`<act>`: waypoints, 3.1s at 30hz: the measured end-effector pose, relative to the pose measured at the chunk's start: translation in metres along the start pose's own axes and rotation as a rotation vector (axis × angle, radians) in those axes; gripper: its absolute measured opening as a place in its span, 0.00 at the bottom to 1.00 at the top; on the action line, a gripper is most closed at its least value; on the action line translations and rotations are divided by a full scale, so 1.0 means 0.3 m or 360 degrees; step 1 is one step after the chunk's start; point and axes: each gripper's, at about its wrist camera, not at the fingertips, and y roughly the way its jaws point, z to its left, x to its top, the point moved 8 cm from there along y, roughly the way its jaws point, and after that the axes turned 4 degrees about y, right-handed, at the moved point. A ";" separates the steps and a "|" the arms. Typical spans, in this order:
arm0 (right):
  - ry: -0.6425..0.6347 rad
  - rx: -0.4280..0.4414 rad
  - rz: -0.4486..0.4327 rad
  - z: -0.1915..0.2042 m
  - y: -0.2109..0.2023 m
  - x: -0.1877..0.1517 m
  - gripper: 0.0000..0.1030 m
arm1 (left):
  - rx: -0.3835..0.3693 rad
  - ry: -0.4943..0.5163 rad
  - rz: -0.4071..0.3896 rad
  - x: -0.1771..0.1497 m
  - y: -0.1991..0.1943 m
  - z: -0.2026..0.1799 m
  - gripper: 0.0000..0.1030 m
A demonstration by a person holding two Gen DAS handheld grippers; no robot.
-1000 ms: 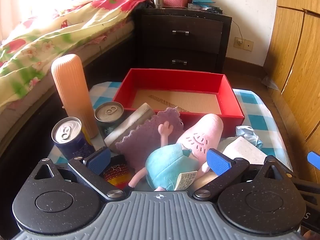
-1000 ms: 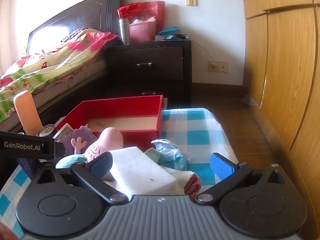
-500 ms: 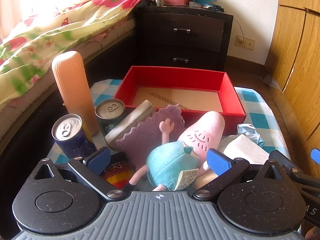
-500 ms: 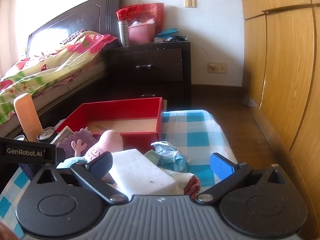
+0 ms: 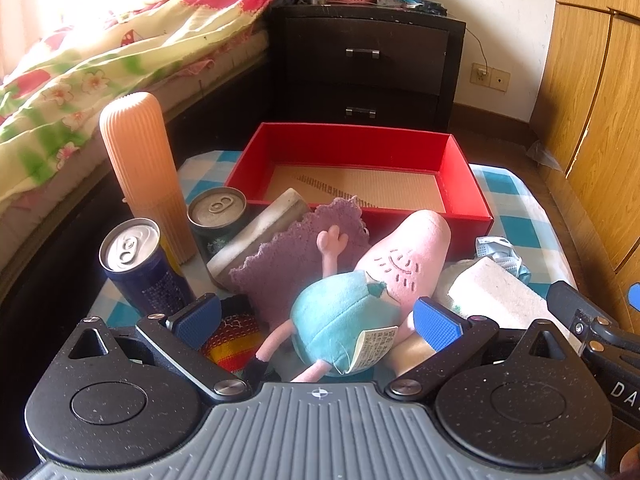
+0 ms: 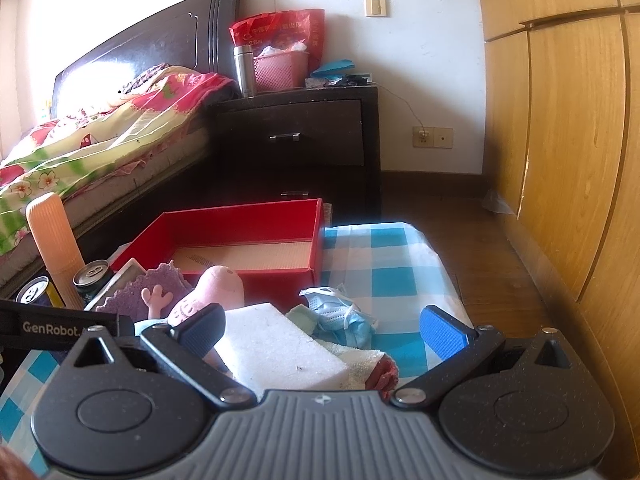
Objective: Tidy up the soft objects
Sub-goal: 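Move both tools over the cluttered checked cloth toward the soft items, then grasp the white sponge with the right tool while the left tool grasps the mint towel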
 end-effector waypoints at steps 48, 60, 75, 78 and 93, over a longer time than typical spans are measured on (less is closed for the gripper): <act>0.0053 0.0038 -0.0035 0.018 -0.008 0.036 0.82 | -0.0014 0.0077 0.0038 -0.026 0.019 -0.027 0.95; -0.0138 -0.0036 0.0232 -0.019 0.089 -0.057 0.82 | -0.0038 0.0202 0.0185 -0.134 0.080 0.003 0.93; -0.0619 0.0315 0.0628 0.127 0.269 -0.089 0.82 | -0.0184 0.0273 0.0218 -0.164 0.069 -0.022 0.93; -0.0568 0.0353 0.0747 0.136 0.297 -0.117 0.73 | -0.0192 0.0251 0.0237 -0.166 0.074 -0.010 0.93; -0.0193 0.0574 0.0670 0.088 0.188 -0.005 0.33 | -0.0265 0.0363 0.0223 -0.167 0.060 -0.095 0.92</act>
